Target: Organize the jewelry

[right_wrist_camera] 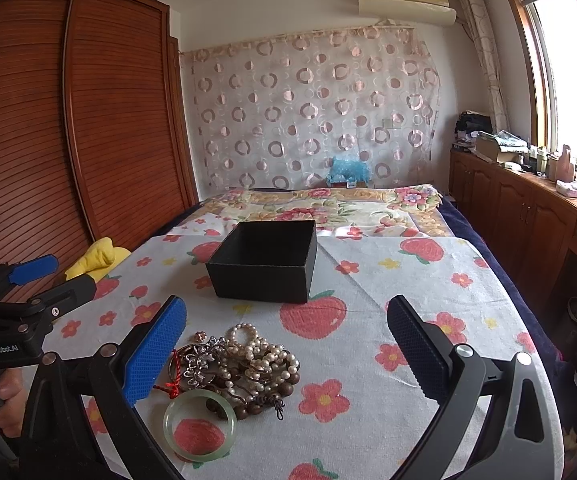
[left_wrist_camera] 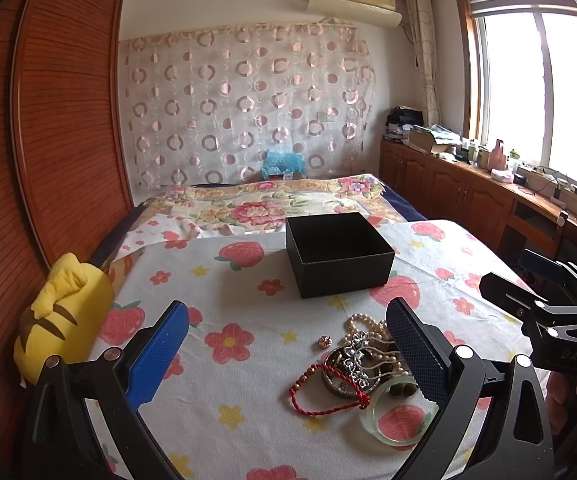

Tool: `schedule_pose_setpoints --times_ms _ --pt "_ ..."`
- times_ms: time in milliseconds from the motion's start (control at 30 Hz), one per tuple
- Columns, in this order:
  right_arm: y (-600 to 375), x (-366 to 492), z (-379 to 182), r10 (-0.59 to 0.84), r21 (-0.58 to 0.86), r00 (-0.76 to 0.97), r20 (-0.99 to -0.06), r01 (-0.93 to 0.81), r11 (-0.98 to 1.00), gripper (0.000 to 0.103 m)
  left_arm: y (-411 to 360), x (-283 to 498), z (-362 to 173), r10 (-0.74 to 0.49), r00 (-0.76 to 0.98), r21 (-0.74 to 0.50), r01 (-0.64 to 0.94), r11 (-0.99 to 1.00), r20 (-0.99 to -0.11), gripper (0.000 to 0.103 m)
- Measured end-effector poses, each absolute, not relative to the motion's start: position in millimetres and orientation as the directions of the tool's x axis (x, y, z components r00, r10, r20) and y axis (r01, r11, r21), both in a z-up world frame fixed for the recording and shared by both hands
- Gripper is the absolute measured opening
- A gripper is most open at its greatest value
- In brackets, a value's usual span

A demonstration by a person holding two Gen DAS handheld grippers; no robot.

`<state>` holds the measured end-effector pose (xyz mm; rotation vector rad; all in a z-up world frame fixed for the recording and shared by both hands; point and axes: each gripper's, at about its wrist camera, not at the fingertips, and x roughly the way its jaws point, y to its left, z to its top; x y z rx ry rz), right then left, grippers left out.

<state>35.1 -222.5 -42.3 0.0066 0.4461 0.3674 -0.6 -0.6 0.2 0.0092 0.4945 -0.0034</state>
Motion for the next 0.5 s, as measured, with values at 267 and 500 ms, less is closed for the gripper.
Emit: schedule_pose_setpoints --times_ms 267,500 --pt "-221.8 34.9 -42.5 0.35 0.087 0.838 -0.419 -0.347 0.934 0.101 -0.7 -0.9 0.2 0.0 0.881 0.009 0.005 1.0 -0.473 0.095" --pt "-222.0 34.9 -42.7 0.349 0.087 0.838 -0.419 -0.346 0.934 0.101 -9.7 -0.8 15.7 -0.002 0.882 0.009 0.007 1.0 -0.471 0.095"
